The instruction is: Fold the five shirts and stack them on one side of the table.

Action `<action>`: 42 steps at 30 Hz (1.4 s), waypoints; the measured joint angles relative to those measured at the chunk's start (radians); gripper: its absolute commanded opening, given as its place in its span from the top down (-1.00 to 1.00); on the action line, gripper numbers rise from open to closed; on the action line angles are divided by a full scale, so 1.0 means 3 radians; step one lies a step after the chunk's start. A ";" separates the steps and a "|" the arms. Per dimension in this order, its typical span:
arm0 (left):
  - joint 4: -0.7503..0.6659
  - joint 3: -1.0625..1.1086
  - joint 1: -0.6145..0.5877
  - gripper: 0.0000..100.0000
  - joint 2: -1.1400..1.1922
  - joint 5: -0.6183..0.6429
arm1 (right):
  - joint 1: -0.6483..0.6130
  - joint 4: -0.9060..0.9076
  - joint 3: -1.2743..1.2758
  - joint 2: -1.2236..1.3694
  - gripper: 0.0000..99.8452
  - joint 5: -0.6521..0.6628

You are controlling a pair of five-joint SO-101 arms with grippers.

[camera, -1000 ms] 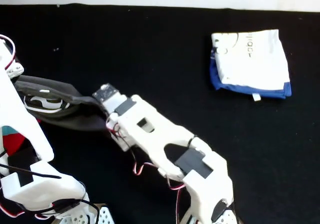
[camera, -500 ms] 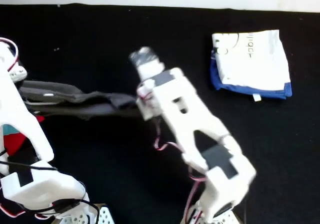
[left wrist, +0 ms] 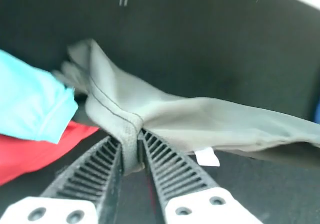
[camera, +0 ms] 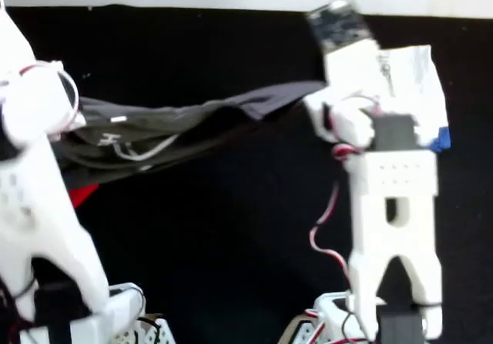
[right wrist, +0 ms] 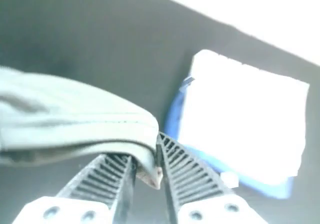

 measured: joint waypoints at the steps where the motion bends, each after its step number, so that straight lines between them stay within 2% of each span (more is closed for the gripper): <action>1: -0.0026 -0.0005 0.0000 0.98 -0.0092 0.0005 | 0.0082 0.0000 -0.0097 -0.0046 0.99 0.0026; 7: -0.0297 -0.0005 0.0005 0.98 -0.0552 0.0010 | 0.0578 0.0000 -0.0823 -0.0107 0.99 0.0051; 14: -0.0450 0.0010 0.0005 0.98 -0.0900 0.0010 | 0.0859 0.0005 -0.1401 -0.0174 0.99 0.0051; 29: -0.0460 -0.0010 0.0005 0.98 -0.1156 0.0010 | 0.0910 0.0179 -0.2977 -0.0240 0.99 0.0051; 42: -0.0460 0.0240 0.0005 0.98 -0.1120 0.0015 | 0.0936 0.0266 -0.3064 -0.0297 0.99 0.0051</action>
